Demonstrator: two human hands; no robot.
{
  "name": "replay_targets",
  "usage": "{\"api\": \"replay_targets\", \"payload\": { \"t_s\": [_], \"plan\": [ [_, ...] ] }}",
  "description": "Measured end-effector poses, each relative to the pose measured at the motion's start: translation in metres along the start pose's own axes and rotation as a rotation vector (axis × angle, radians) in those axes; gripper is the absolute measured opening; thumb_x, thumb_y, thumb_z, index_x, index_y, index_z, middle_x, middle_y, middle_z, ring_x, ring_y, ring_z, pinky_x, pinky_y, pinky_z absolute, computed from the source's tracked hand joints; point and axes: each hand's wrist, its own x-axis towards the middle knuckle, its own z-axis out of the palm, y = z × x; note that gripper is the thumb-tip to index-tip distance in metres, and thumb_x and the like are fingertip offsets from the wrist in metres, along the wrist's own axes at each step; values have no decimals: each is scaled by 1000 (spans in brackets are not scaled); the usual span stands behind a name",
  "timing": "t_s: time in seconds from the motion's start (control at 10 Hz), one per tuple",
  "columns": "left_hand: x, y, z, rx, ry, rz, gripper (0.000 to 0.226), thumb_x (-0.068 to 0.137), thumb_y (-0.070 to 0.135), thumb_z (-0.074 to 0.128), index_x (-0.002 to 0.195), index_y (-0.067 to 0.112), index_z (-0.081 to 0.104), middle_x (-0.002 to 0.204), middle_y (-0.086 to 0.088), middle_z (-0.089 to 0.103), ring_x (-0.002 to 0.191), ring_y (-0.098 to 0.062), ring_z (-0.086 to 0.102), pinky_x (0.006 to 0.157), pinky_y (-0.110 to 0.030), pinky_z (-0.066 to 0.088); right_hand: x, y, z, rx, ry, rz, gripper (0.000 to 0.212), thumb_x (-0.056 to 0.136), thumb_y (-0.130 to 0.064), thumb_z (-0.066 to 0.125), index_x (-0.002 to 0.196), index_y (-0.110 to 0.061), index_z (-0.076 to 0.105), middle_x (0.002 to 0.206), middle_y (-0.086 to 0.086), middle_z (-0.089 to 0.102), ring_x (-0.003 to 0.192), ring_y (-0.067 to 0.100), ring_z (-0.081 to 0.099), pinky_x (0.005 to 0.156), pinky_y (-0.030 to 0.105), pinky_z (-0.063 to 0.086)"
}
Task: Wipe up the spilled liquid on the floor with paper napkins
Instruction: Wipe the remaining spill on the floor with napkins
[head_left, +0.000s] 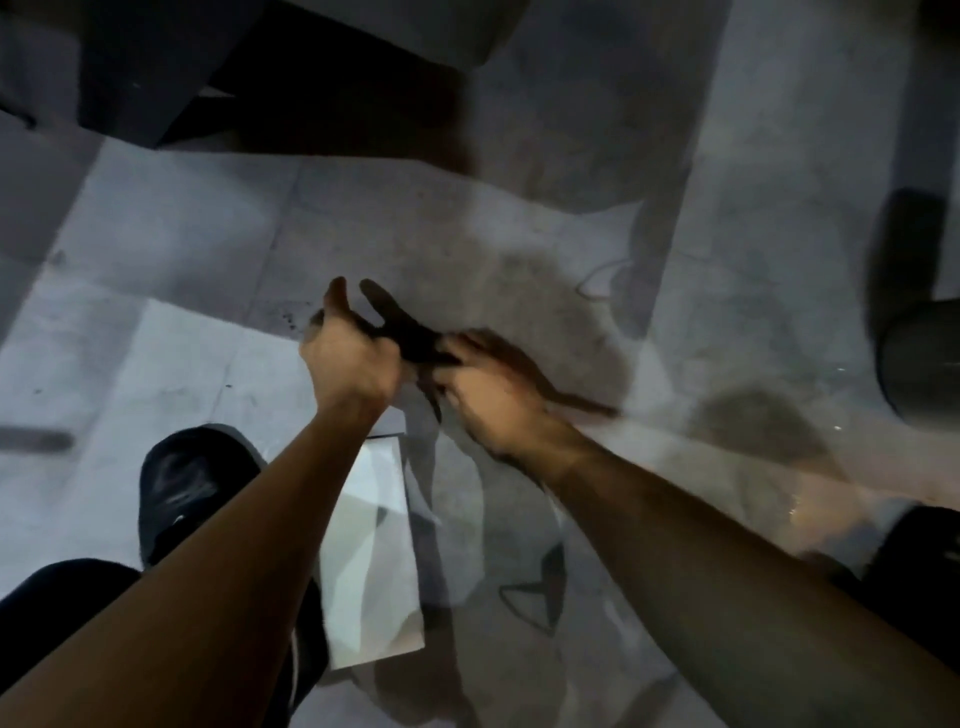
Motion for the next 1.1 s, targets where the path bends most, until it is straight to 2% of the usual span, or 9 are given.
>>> {"api": "replay_targets", "payload": {
  "t_s": [0.1, 0.2, 0.3, 0.4, 0.5, 0.6, 0.7, 0.9, 1.1],
  "plan": [
    [-3, 7, 12, 116, -5, 134, 76, 84, 13, 61, 154, 26, 34, 152, -16, 42, 139, -37, 40, 119, -45, 34, -86, 46, 11, -33, -15, -112, 41, 100, -58, 47, 109, -27, 72, 111, -3, 65, 103, 15, 59, 93, 37, 48],
    [-23, 22, 28, 180, -92, 286, 75, 74, 20, 59, 147, 23, 43, 146, -14, 47, 138, -36, 40, 118, -52, 29, -142, 116, -10, -76, 140, 106, 31, 94, -46, 58, 98, -20, 74, 104, -9, 65, 94, 15, 64, 86, 35, 52],
    [-45, 38, 52, 182, -166, 332, 57, 74, 27, 53, 131, 23, 56, 141, -12, 50, 135, -35, 44, 118, -51, 32, -134, 144, -20, 90, 436, 448, 29, 95, -24, 54, 114, -9, 71, 108, -18, 47, 101, 20, 61, 90, 18, 46],
    [-55, 45, 68, 158, -243, 369, 59, 71, 44, 40, 129, 36, 53, 140, -8, 53, 131, -30, 52, 110, -48, 45, -88, 109, -15, 133, 363, 443, 24, 101, -19, 53, 122, -19, 64, 102, -19, 46, 102, 10, 55, 76, -1, 36],
    [-51, 46, 70, 120, -179, 381, 55, 77, 42, 43, 128, 30, 58, 134, -6, 59, 125, -24, 56, 108, -36, 47, -67, 40, 5, 310, 116, 308, 31, 103, -21, 49, 133, -16, 59, 86, -18, 43, 106, 24, 59, 84, 24, 44],
    [-42, 39, 61, 168, -115, 441, 56, 77, 40, 42, 123, 19, 64, 124, -9, 64, 117, -27, 60, 110, -42, 45, -108, 17, 15, 225, -34, 99, 34, 104, -18, 44, 132, -10, 61, 102, 6, 56, 118, 32, 54, 91, 36, 44],
    [-38, 28, 56, 204, -159, 419, 45, 80, 33, 49, 121, 20, 63, 117, -10, 66, 112, -30, 63, 103, -52, 49, -166, 75, 21, 104, 133, 180, 26, 102, -26, 47, 123, -22, 63, 118, -4, 57, 116, 26, 57, 98, 35, 48],
    [-77, 22, 80, 196, -199, 372, 48, 85, 6, 57, 130, 21, 61, 136, -10, 58, 131, -28, 49, 115, -36, 36, -204, 155, 0, -45, 669, 855, 15, 95, -1, 58, 101, -12, 66, 95, 8, 57, 79, 11, 60, 76, 16, 48],
    [-96, 25, 99, 357, -225, 528, 52, 83, 26, 37, 127, 19, 63, 134, -12, 59, 131, -34, 49, 113, -48, 40, -157, 69, 42, 274, 162, 298, 22, 102, -22, 49, 121, -17, 57, 116, 4, 56, 104, 22, 55, 87, 29, 43]
  ]
}}
